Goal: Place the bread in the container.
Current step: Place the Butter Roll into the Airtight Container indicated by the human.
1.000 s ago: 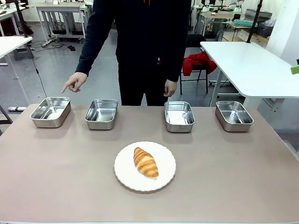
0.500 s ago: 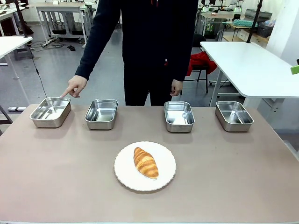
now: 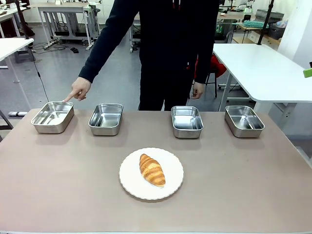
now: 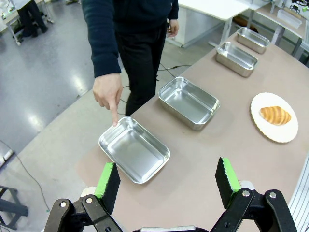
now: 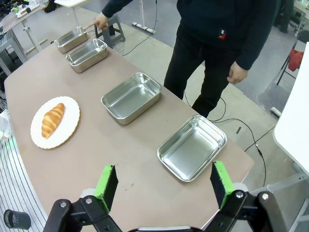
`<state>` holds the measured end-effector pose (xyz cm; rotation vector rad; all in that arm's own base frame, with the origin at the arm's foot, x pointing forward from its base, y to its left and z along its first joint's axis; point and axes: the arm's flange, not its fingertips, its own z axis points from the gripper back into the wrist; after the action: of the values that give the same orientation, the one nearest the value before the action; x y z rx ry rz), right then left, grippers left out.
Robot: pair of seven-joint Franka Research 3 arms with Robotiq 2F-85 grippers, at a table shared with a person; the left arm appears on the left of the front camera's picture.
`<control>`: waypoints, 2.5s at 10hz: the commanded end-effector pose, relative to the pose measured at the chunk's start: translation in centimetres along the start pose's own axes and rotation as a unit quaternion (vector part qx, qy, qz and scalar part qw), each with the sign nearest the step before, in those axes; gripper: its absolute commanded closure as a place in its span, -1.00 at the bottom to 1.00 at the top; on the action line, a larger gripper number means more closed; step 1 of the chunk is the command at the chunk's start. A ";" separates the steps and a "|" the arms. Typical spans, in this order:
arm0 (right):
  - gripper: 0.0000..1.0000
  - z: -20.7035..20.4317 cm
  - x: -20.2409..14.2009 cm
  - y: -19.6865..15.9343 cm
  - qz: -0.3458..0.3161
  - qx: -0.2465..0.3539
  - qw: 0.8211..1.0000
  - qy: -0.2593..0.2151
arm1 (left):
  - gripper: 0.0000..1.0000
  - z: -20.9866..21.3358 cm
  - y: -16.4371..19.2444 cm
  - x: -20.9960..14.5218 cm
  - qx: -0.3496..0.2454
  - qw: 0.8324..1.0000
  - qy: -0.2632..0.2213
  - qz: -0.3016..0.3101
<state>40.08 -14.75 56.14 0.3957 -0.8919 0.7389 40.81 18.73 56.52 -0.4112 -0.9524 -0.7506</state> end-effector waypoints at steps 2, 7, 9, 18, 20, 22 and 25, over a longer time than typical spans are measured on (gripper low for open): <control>-1.00 0.0 0.1 0.0 0.002 0.003 1.000 -0.008 | -1.00 0.1 0.0 0.0 0.001 1.000 0.000 -0.001; -1.00 0.0 0.1 0.0 0.002 0.003 1.000 -0.008 | -1.00 0.1 0.0 0.0 0.001 1.000 0.000 -0.001; -1.00 0.0 0.1 0.0 0.002 0.003 1.000 -0.008 | -1.00 -1.6 -0.9 1.1 0.020 0.999 0.035 0.030; -1.00 0.0 0.1 0.0 0.002 0.003 1.000 -0.008 | -1.00 -29.2 -18.8 4.4 0.138 0.924 0.196 0.297; -1.00 0.0 0.1 0.0 0.002 0.003 1.000 -0.008 | -1.00 -34.7 -22.4 3.2 0.096 0.913 0.244 0.314; -1.00 0.0 0.1 0.0 0.002 0.003 1.000 -0.008 | -1.00 -33.4 -22.7 2.1 0.108 0.919 0.223 0.305; -1.00 0.0 0.1 0.0 0.002 0.003 1.000 -0.008 | -1.00 -33.4 -22.7 2.1 0.108 0.919 0.223 0.305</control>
<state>40.13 -14.70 56.20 0.3937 -0.8901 0.7403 44.89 -18.75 40.69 -0.3142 -0.4113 -0.1271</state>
